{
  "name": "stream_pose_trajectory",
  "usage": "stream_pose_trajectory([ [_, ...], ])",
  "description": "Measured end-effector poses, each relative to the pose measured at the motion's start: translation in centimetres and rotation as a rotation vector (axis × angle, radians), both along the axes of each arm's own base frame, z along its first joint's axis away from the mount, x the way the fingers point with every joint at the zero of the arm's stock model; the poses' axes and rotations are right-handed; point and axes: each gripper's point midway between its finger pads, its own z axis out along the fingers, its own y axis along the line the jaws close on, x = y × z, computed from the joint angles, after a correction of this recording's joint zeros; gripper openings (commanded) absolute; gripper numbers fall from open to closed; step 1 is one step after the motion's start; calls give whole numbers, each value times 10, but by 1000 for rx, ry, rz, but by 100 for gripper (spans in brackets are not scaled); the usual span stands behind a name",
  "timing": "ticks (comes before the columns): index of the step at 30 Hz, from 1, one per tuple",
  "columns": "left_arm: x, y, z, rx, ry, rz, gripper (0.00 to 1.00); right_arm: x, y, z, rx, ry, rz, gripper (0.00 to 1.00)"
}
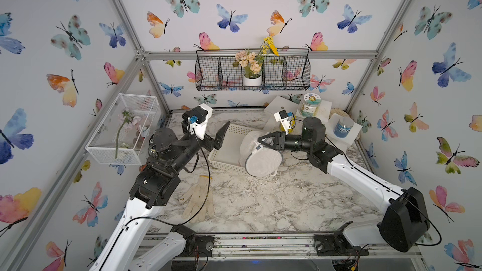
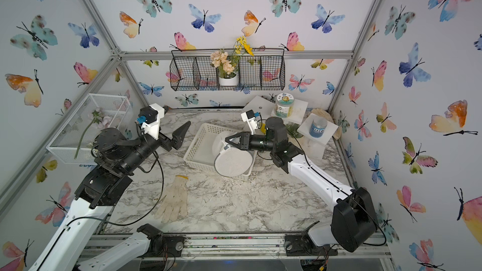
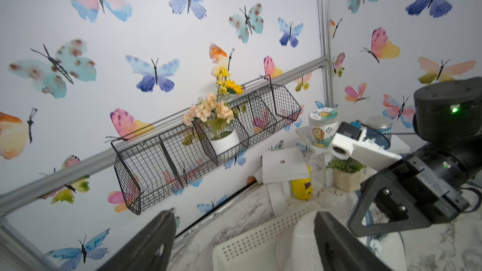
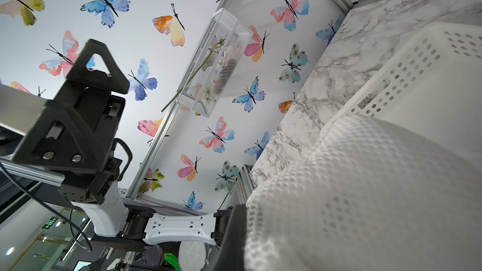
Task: Turn the laundry bag inside out
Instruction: Turn over the laundry bag.
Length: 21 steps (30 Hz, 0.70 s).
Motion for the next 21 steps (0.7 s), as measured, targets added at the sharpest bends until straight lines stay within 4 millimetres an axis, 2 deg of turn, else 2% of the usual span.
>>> stream_pose_trajectory([
  [3,6,-9,-26,31,62,-28,83,2,-2,0,1,4,-6,2],
  [4,5,-13,-36,42,81,-56,83,2,-3,0,2,6,-7,2],
  [6,-2,-21,-44,50,90,-119,82,4,-4,2,4,5,-11,2],
  [13,-57,-54,-32,31,-28,-439,76,-3,-5,13,36,-15,27,2],
  [15,-66,-62,-33,37,-45,-501,76,-7,-5,16,48,-19,52,2],
  [21,-71,-79,-59,77,-9,-585,80,-19,-1,26,96,-32,143,2],
])
